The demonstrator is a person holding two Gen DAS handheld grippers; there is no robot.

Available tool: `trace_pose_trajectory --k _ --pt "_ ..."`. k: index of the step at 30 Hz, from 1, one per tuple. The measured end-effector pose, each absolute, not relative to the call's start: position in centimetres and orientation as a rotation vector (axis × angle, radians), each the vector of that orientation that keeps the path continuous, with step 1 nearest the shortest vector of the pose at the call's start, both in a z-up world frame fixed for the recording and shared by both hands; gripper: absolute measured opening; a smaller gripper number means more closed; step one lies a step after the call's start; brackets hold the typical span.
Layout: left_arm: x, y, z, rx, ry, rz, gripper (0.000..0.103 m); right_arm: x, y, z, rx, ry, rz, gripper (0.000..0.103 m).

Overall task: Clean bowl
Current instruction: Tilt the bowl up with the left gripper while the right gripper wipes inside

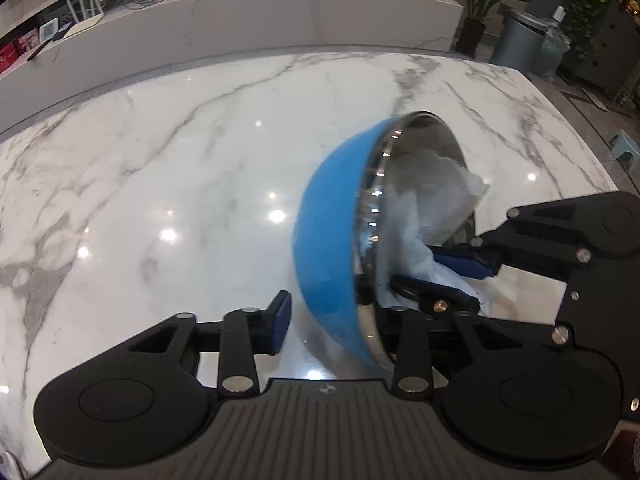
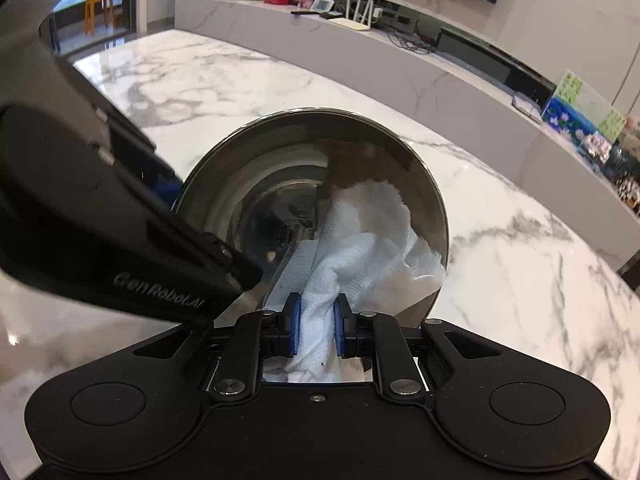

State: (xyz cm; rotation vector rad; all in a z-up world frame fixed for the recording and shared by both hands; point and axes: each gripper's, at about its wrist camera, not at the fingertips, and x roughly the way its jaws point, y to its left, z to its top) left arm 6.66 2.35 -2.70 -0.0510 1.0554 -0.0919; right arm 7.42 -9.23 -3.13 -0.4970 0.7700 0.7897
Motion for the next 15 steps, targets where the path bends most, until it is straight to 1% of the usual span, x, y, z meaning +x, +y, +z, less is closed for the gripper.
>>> trace_pose_trajectory --k 5,11,13,15 --pt "6.8 2.6 -2.7 -0.052 1.045 -0.099 0.023 7.4 -10.4 -3.3 -0.404 0.806 0.809 0.015" --pt "6.8 2.6 -2.5 -0.03 1.034 -0.095 0.023 8.8 -11.7 -3.4 -0.189 0.912 0.906 0.015" --pt "6.8 2.4 -2.5 -0.018 1.032 -0.095 0.023 9.0 -11.8 -3.4 -0.173 0.929 0.914 0.015" --pt "6.8 2.3 -2.5 -0.011 1.032 -0.093 0.023 8.6 -11.5 -3.1 -0.223 0.912 0.904 0.014"
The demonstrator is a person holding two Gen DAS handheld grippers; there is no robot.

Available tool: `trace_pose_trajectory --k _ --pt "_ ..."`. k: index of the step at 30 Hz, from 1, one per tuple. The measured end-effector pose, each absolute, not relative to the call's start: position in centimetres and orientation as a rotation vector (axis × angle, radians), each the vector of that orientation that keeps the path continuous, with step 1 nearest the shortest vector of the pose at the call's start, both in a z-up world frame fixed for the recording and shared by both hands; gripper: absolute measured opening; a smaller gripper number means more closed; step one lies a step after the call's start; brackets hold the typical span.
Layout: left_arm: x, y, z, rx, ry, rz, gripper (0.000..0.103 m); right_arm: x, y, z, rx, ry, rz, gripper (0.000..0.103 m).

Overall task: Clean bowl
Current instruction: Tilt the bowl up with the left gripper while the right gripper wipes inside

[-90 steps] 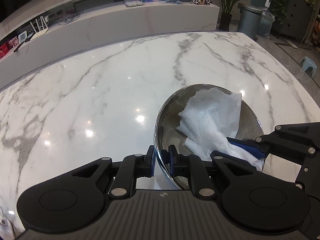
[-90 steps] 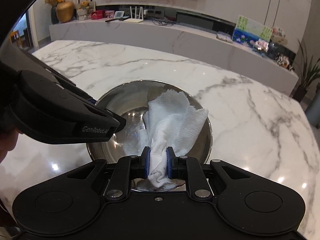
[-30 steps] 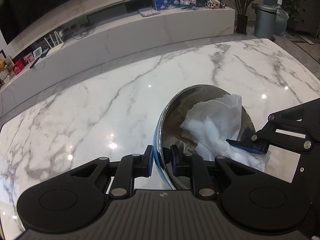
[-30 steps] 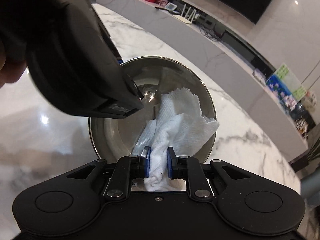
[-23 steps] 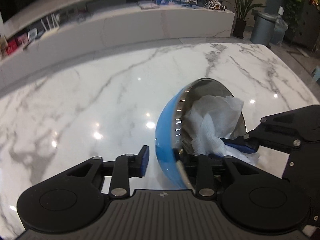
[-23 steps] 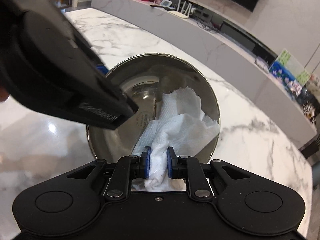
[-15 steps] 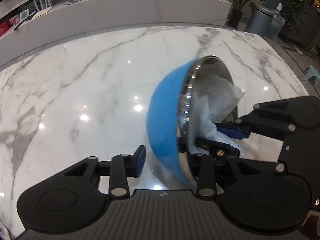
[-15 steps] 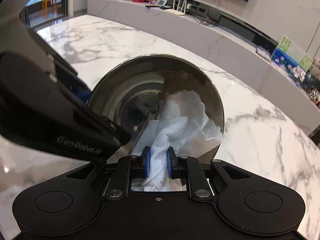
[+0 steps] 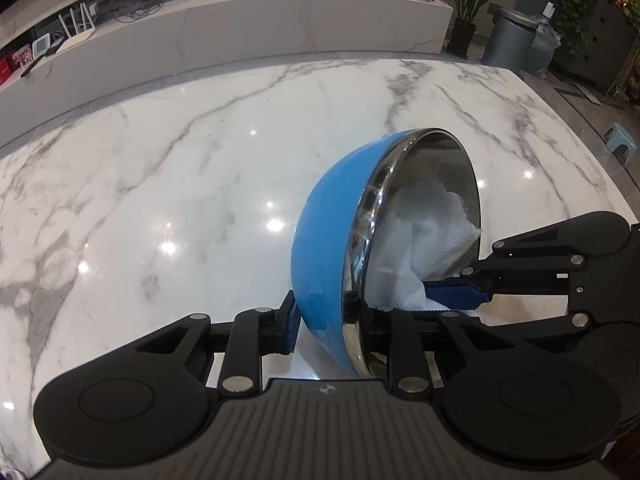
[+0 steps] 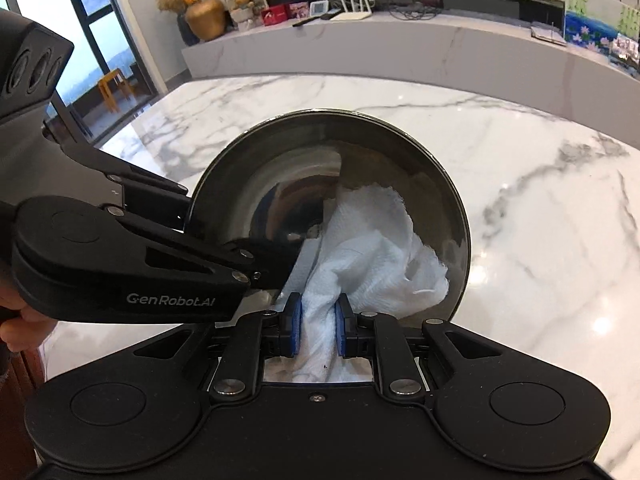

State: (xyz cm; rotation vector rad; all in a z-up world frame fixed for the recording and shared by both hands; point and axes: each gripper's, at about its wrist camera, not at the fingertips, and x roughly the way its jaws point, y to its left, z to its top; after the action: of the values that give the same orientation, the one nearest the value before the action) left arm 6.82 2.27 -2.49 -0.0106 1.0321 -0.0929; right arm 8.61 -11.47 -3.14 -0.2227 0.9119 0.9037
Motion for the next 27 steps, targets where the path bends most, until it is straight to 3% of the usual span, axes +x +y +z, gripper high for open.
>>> trace_pose_trajectory --k 12,21,27 --pt "6.8 1.7 -2.4 0.034 1.015 -0.088 0.022 4.3 -8.9 -3.6 -0.721 0.641 0.767 0.014" --pt "6.7 1.9 -2.9 -0.005 1.027 -0.086 0.031 5.8 -9.4 -3.3 -0.584 0.716 0.784 0.015" --pt "6.7 1.6 -3.2 -0.02 1.06 -0.133 0.032 6.4 -10.0 -2.9 -0.508 0.756 0.801 0.015"
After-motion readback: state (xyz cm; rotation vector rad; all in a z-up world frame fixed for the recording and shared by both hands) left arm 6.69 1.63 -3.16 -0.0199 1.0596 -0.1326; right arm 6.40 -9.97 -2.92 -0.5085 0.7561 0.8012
